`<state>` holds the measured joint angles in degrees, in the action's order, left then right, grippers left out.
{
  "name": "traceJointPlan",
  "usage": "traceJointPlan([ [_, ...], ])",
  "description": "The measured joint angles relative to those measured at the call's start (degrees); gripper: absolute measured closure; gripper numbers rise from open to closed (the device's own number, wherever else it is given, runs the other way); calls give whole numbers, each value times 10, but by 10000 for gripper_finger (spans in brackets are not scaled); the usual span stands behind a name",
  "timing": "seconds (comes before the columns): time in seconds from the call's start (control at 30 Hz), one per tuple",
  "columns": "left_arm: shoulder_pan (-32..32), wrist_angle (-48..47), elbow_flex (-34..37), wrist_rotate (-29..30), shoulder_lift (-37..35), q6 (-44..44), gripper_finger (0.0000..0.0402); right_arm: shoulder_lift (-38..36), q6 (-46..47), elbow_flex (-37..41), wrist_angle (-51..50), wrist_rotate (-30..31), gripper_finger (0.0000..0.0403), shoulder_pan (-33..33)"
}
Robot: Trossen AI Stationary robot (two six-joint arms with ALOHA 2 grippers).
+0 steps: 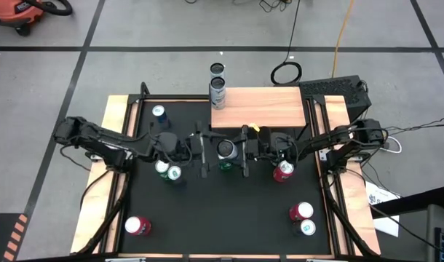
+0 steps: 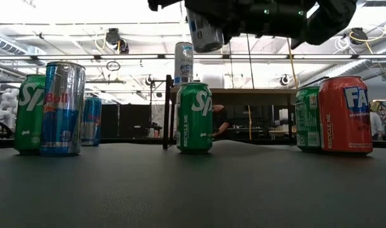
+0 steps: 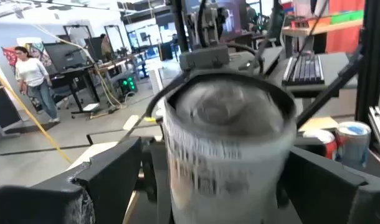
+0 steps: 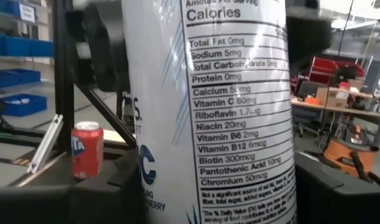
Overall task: Place canned beverage on shelf
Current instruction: Put the white blue soda can on the shelf aligned with the other white blue soda can
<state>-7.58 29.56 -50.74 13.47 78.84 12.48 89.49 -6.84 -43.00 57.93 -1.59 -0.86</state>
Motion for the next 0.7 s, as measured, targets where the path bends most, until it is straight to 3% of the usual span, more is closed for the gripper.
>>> traceJointPlan([
  [0.23,5,14,0,-13,0,-1,49,0,-1,0,-12,1,153,0],
  [0.5,9,10,0,-17,0,-6,130,0,0,0,-11,2,150,1],
  [0.7,20,7,0,-19,-1,-17,160,0,5,-1,-16,4,115,1],
])
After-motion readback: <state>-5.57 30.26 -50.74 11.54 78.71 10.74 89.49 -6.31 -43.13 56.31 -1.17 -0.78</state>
